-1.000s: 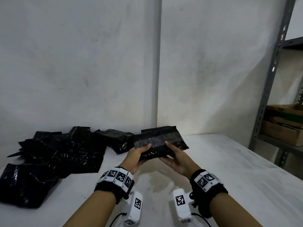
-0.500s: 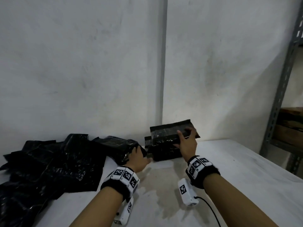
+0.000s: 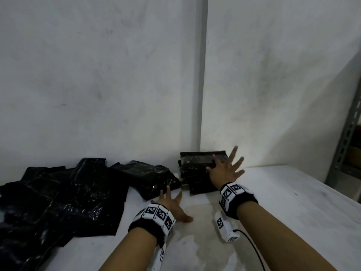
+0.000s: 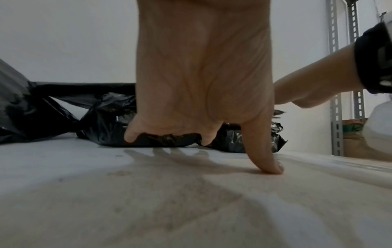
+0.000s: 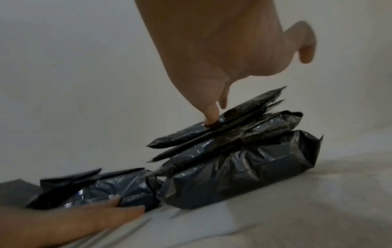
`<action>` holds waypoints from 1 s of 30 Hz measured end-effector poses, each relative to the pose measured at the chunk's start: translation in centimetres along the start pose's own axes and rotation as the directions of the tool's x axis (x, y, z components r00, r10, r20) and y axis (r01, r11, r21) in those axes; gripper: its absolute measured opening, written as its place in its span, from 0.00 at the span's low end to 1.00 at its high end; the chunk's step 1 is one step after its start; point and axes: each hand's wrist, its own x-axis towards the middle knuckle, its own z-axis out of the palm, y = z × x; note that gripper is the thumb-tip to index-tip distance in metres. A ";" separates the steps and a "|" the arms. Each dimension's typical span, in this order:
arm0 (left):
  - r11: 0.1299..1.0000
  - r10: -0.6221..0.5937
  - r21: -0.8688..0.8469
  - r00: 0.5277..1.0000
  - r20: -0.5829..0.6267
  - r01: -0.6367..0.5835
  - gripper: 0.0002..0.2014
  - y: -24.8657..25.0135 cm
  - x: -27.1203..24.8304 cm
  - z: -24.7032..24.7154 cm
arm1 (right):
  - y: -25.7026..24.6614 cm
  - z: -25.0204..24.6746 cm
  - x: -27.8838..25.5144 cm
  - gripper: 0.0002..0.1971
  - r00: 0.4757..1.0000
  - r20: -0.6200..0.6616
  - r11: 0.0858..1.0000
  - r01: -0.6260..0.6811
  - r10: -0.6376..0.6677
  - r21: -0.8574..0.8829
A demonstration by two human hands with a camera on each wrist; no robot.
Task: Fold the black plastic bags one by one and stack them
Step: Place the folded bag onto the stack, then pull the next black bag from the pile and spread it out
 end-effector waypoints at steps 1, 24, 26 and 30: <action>1.000 -0.001 0.005 1.000 0.006 0.001 0.55 0.1 0.0 -0.1 | 0.0 0.2 0.2 0.27 0.995 -0.005 0.994 0.103 -0.103 -0.031; 0.542 -0.441 -0.814 0.755 -0.486 -0.207 0.05 -11.0 -3.9 -2.4 | -13.7 4.1 -4.9 0.27 0.763 0.332 0.829 0.473 -0.555 0.299; 0.449 -0.470 -0.872 0.778 -0.417 -0.196 0.09 -11.7 -2.9 -2.2 | -13.8 4.5 -4.9 0.20 0.783 0.268 0.813 0.461 -0.561 0.355; 0.271 -0.473 -0.935 0.814 -0.337 -0.230 0.21 -11.1 -2.0 -2.2 | -13.4 3.3 -5.7 0.20 0.798 0.157 0.741 0.442 -0.582 0.505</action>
